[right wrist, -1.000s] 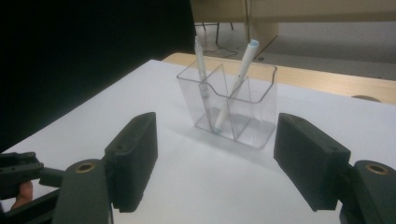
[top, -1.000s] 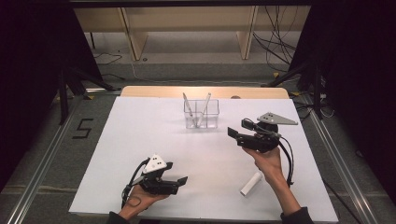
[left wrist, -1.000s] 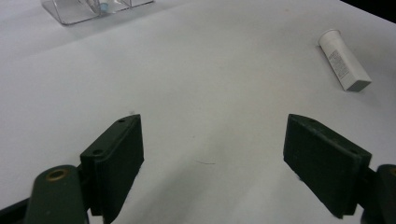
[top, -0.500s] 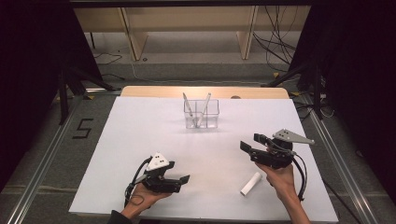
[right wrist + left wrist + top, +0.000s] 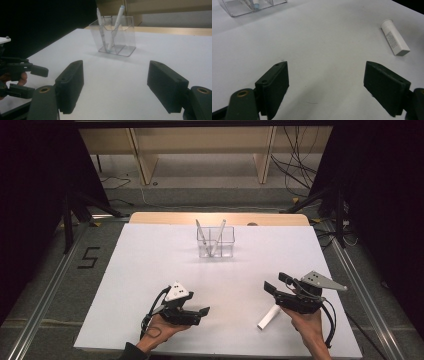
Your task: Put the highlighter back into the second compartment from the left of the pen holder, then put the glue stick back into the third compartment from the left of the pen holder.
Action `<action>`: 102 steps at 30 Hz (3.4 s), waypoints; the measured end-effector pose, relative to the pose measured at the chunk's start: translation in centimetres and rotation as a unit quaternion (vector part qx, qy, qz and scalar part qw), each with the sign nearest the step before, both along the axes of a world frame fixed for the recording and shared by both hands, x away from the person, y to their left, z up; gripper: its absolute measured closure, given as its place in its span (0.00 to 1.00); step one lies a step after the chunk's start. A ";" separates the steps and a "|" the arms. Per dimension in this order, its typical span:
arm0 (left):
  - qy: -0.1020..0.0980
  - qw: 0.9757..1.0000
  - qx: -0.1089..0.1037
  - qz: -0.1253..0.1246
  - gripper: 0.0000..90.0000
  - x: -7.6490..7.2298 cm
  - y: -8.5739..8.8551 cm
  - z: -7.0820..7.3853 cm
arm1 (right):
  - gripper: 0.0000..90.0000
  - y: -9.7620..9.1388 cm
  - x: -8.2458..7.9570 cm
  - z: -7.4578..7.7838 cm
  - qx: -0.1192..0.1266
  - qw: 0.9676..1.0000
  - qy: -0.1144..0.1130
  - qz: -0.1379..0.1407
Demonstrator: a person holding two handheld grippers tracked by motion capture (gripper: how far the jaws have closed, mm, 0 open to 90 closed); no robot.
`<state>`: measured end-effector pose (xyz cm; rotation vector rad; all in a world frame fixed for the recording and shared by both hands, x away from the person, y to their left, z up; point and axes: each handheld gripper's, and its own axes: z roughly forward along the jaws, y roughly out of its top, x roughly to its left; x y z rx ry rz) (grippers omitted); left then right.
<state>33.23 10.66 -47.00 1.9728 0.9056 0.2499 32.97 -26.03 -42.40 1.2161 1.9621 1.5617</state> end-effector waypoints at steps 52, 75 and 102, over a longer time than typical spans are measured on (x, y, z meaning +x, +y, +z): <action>0.023 0.999 0.011 -0.026 0.22 1.0 -5.0 1.2 | 0.27 -0.5 -3.2 -2.2 -0.019 1.000 -0.006 -0.006; 0.024 0.997 0.033 -0.066 0.22 0.2 -10.0 1.0 | 0.27 -1.0 -3.2 -2.5 -0.022 1.000 0.000 -0.022; 0.025 0.989 0.071 -0.123 0.22 -1.4 -15.9 -1.2 | 0.26 -1.0 -3.4 -2.5 -0.029 0.999 -0.004 -0.025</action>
